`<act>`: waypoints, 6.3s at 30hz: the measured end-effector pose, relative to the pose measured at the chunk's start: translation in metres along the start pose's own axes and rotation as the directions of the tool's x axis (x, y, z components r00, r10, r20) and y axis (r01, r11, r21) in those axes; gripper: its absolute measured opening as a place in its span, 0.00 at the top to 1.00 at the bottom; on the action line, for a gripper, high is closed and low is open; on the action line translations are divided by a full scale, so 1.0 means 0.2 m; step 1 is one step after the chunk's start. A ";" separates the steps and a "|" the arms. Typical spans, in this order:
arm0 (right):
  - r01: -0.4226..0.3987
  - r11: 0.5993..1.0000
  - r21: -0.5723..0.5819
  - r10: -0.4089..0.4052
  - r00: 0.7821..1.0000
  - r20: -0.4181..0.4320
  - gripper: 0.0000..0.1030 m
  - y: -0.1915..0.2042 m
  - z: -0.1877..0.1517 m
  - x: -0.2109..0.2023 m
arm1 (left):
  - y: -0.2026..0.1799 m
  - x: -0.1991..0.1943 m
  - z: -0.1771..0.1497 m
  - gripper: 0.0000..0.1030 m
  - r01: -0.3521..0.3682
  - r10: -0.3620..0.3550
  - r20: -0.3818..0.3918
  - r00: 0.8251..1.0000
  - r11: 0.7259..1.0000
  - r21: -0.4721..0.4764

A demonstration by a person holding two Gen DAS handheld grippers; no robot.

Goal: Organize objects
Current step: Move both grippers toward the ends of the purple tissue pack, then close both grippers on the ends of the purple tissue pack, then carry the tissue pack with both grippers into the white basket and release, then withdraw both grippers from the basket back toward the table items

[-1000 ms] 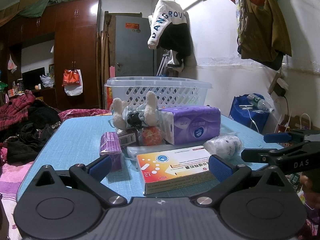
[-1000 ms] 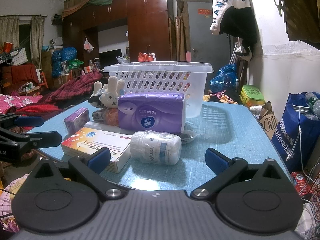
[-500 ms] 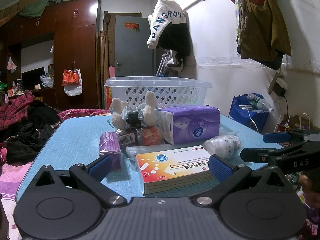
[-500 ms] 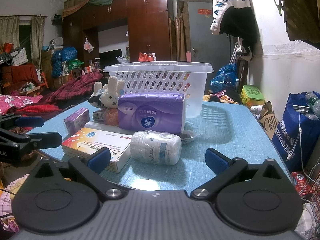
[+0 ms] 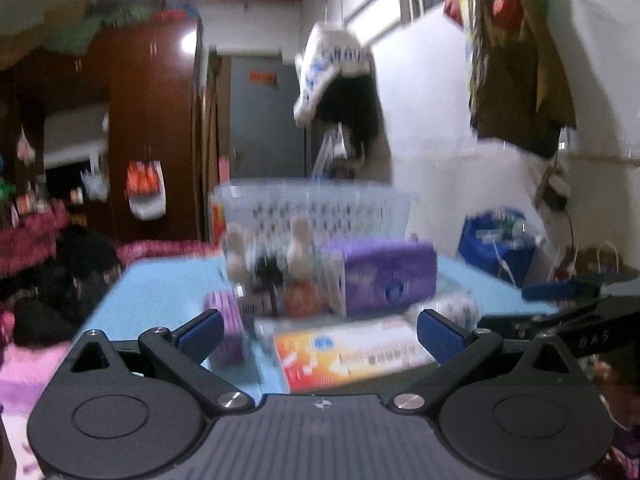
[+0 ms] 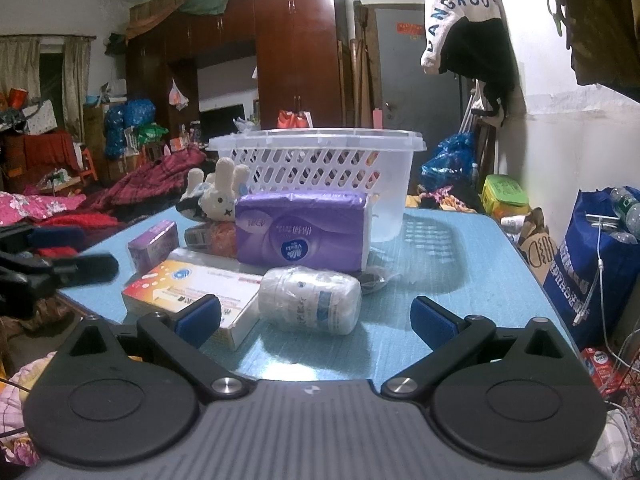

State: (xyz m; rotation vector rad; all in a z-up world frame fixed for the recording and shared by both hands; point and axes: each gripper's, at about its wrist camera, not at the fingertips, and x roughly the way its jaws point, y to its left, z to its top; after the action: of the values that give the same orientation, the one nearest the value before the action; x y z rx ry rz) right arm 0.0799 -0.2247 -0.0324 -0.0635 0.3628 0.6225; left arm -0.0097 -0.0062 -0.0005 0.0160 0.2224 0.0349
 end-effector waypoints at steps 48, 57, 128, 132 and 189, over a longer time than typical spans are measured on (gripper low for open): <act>-0.100 0.995 0.005 0.099 0.990 0.101 0.28 -0.32 0.19 0.30 | -0.06 0.53 0.13 0.29 0.198 -0.198 -0.039 0.979 0.980 -0.007; -0.218 0.976 0.011 0.218 0.975 0.032 0.31 -0.35 0.17 0.35 | -0.02 0.67 0.08 0.41 0.213 -0.215 -0.124 0.969 0.977 -0.029; -0.115 0.993 -0.007 0.112 0.980 -0.164 0.60 -0.29 0.74 0.94 | 0.34 1.41 0.70 0.54 0.123 -0.175 -0.276 0.945 0.973 -0.194; -0.098 0.995 0.023 0.101 0.963 -0.249 0.60 -0.30 0.73 0.98 | 0.32 1.48 0.68 0.52 0.086 -0.147 -0.353 0.924 0.980 -0.180; -0.071 0.994 0.084 0.060 0.989 0.135 0.00 -0.16 -0.08 0.16 | 0.27 0.28 0.01 0.06 -0.091 0.088 -0.034 0.996 0.992 -0.083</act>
State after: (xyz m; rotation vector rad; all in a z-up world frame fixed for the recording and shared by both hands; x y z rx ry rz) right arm 0.1179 -0.2354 -0.0597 0.0749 0.2647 0.6711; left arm 0.0434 0.0504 -0.0102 -0.0588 0.2501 0.1339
